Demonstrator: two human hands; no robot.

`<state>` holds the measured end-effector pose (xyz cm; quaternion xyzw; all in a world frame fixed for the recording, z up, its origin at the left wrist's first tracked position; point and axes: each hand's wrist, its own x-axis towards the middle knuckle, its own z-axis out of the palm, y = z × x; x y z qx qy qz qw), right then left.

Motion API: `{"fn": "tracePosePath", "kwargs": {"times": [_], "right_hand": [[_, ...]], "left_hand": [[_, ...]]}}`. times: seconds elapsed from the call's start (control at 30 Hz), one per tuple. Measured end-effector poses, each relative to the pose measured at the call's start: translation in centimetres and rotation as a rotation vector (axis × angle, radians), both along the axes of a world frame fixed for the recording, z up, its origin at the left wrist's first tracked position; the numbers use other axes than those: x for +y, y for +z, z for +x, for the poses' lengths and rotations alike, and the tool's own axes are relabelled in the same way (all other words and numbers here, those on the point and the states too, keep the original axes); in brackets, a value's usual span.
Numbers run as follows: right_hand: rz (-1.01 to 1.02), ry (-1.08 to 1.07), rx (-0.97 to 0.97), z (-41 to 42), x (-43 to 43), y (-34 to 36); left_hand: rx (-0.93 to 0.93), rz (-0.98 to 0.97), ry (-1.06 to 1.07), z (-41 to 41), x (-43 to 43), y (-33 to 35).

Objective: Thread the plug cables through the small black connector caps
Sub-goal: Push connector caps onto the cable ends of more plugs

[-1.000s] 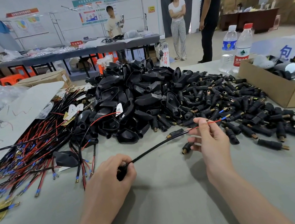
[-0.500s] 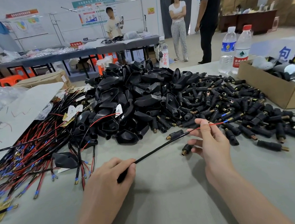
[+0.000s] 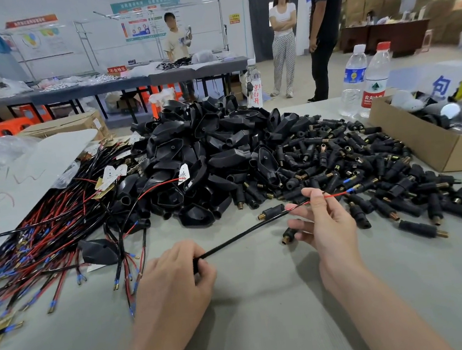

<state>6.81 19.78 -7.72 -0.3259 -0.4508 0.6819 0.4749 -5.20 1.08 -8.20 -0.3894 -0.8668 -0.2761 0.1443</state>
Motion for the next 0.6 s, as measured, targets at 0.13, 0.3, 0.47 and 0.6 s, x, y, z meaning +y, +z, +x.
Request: {"fn": "tracePosePath", "kwargs": {"times": [0.13,0.3,0.47,0.6], "right_hand": [[-0.008,0.022,-0.001,0.2,-0.2,0.0],[-0.022,0.062,0.007,0.4,-0.1,0.1],[-0.02,0.096,0.015,0.6,-0.2,0.4],[-0.032,0.214,-0.013,0.3,-1.1,0.5]], "left_hand": [[0.026,-0.045,-0.019,0.2,0.4,-0.3],[0.093,-0.047,-0.099,-0.6,0.3,-0.6],[0.112,-0.061,-0.053,-1.3,0.3,-1.0],[0.216,0.015,-0.006,-1.1,0.7,-0.8]]}}
